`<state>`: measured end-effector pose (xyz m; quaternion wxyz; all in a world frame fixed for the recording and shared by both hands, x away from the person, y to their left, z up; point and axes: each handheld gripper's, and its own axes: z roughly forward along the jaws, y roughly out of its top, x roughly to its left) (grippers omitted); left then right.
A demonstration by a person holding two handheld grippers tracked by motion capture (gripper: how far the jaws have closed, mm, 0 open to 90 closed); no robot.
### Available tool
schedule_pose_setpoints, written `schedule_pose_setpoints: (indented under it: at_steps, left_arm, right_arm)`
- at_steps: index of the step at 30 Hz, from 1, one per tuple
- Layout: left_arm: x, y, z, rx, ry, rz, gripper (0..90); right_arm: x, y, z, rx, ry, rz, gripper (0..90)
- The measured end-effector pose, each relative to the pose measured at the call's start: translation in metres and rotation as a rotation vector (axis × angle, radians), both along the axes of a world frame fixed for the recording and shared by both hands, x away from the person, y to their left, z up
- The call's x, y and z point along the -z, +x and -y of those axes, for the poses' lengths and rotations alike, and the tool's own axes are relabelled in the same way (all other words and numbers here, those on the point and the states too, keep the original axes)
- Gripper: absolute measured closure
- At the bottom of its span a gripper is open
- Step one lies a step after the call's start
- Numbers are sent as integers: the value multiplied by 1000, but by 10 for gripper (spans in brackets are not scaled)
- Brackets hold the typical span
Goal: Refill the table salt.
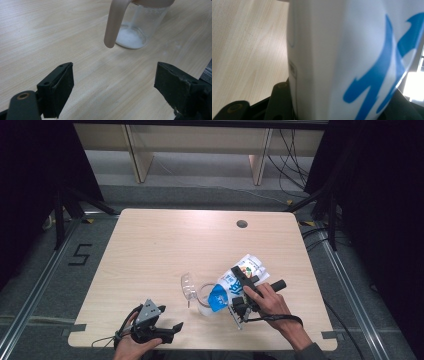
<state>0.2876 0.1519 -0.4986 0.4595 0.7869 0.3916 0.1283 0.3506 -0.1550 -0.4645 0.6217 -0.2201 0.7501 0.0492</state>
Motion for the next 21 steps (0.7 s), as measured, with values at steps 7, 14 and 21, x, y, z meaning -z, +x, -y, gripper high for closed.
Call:
schedule_pose_setpoints:
  at_steps: [7,14,21]
  left_arm:
    - [0,0,-1,0,7,-2,154]
    - [0,0,-1,-2,7,-2,154]
    - [-1,0,-1,-3,14,-3,154]
  right_arm:
    - [0,0,1,2,12,5,537]
    - [0,-1,1,11,14,7,539]
    - [0,-1,2,17,15,8,540]
